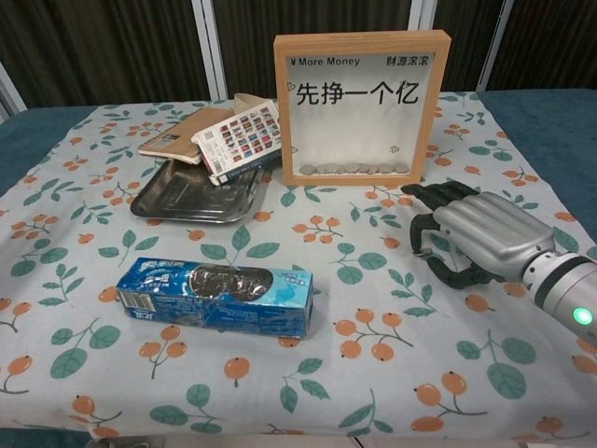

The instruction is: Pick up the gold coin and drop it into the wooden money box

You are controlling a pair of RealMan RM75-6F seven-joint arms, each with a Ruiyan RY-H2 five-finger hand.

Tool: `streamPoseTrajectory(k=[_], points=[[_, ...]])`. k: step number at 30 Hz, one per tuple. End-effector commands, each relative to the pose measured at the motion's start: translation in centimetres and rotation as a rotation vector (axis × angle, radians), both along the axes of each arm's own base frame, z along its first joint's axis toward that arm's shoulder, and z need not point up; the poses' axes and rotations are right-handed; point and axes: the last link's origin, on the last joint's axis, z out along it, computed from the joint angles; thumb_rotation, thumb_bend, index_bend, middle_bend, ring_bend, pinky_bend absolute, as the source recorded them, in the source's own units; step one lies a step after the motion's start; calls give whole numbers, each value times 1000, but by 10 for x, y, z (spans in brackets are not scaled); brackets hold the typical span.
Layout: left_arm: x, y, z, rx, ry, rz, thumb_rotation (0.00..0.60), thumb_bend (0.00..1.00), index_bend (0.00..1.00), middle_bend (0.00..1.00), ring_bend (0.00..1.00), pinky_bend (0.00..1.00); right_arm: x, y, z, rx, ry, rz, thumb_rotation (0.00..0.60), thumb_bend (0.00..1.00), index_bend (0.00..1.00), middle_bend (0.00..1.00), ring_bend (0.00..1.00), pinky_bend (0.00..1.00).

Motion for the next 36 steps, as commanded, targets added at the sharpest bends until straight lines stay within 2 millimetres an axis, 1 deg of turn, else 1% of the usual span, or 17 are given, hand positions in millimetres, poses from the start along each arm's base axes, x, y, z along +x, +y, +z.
streamPoseTrajectory(k=[1,15,22,24,26,28,36], points=[[0,0,0,0,0,0,600,352,0,0,0,0,0,0,0,-2,1,4,600,395,593,5,0,0],[-1,1,0,-1,-1,3,600,355,0,0,0,0,0,0,0,-18,-11,16,600,395,637,9,0,0],[-1,0,0,-1,-1,6,600,353,0,0,0,0,0,1,0,-21,-13,20,600,396,637,9,0,0],[-2,0,0,0,-2,7,600,353,0,0,0,0,-1,1,0,-20,-14,21,600,396,619,8,0,0],[-1,0,0,0,-2,7,600,353,0,0,0,0,-1,1,0,-19,-16,22,600,396,580,9,0,0],[-2,0,0,-1,-2,8,600,352,0,0,0,0,-1,1,0,-18,-17,23,600,396,567,11,0,0],[-3,0,0,-8,-8,11,600,352,0,0,0,0,0,1,1,-25,-30,25,600,396,600,18,0,0]])
